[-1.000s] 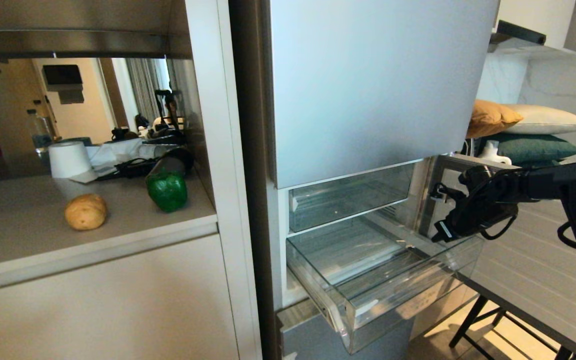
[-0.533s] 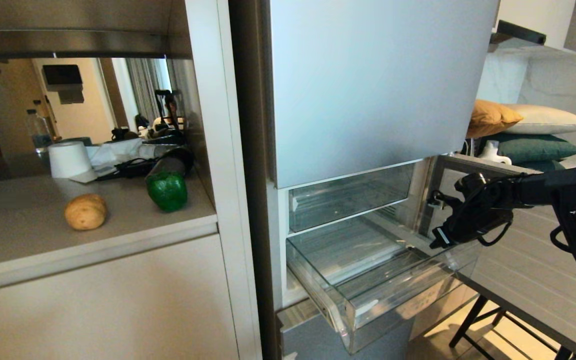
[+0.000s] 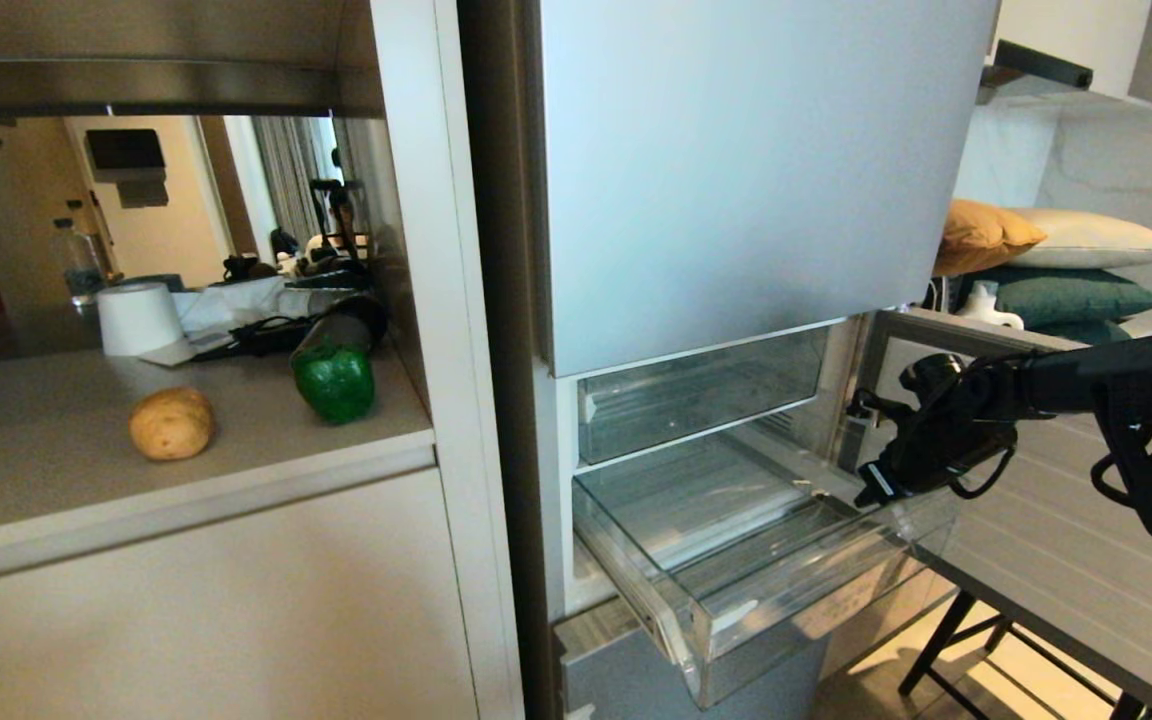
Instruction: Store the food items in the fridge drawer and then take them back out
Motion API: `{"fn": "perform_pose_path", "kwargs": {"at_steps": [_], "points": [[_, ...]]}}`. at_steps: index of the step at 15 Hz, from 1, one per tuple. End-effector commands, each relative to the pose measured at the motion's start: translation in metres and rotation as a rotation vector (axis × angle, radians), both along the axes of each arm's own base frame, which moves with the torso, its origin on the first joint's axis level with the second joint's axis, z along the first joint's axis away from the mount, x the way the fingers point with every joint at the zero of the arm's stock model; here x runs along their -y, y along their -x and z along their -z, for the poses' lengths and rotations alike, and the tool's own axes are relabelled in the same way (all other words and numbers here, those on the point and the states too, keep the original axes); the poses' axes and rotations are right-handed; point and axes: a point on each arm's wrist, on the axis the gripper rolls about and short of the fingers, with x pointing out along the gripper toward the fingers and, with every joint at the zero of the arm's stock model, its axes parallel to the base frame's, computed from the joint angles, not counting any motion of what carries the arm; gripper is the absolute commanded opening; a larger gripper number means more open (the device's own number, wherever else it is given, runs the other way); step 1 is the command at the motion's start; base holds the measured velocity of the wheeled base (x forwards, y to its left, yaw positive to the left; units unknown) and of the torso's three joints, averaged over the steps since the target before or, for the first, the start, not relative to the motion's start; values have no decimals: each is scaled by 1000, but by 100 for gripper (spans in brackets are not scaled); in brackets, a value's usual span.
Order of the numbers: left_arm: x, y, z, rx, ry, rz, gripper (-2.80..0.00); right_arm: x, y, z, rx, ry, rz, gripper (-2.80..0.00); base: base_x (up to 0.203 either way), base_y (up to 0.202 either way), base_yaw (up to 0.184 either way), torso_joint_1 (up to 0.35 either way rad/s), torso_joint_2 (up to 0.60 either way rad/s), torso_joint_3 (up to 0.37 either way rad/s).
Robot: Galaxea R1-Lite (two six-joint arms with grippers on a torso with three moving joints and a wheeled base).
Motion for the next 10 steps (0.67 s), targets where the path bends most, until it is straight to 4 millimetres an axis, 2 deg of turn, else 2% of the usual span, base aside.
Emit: {"fn": "perform_pose_path", "kwargs": {"at_steps": [1, 3, 10], "points": [[0, -1, 3, -9, 0, 0, -280, 0, 5, -8, -18, 1, -4, -280, 0, 0, 0, 0, 0, 0], [0, -1, 3, -9, 0, 0, -280, -1, 10, -14, -43, 2, -14, -280, 0, 0, 0, 0, 0, 0], [0, -1, 3, -10, 0, 0, -280, -1, 16, -15, -94, 43, -25, -280, 0, 0, 0, 0, 0, 0]]}}
